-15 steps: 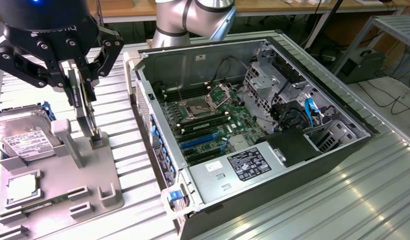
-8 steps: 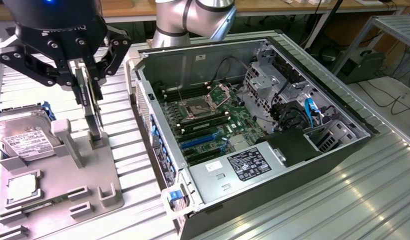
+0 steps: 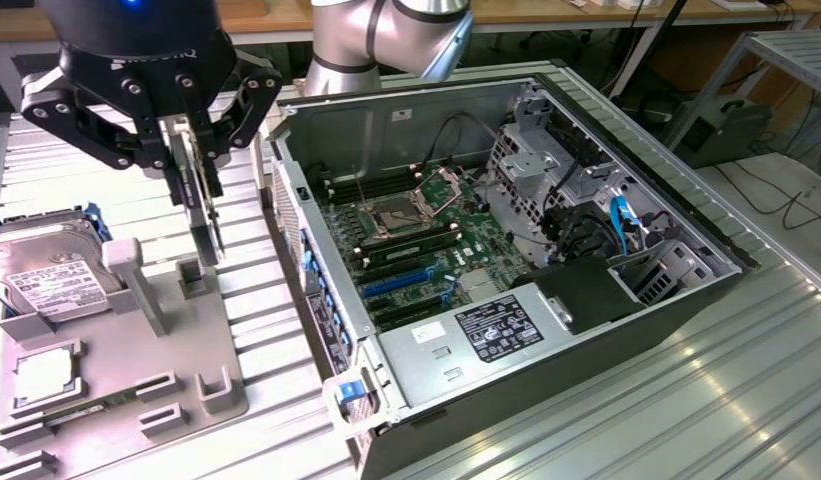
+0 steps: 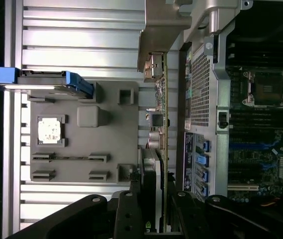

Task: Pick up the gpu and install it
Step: 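Pick up the gpu and move the gpu toward the slot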

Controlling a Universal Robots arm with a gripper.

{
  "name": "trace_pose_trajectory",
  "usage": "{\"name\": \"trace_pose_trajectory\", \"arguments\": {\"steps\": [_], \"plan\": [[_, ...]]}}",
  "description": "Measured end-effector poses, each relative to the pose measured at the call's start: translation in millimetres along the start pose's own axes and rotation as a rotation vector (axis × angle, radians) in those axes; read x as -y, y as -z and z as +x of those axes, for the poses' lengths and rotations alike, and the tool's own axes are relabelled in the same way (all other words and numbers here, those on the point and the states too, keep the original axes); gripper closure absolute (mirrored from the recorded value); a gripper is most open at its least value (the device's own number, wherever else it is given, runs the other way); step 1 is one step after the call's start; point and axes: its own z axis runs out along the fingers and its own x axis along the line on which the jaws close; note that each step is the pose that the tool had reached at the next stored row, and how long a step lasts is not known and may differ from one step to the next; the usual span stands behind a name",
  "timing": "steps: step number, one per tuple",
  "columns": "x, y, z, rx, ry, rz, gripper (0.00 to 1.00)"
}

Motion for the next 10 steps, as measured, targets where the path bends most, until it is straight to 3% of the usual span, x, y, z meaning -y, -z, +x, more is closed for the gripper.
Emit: {"name": "trace_pose_trajectory", "arguments": {"steps": [10], "plan": [[0.3,-0.3,-13.2,0.0,0.0,0.0,0.72]]}}
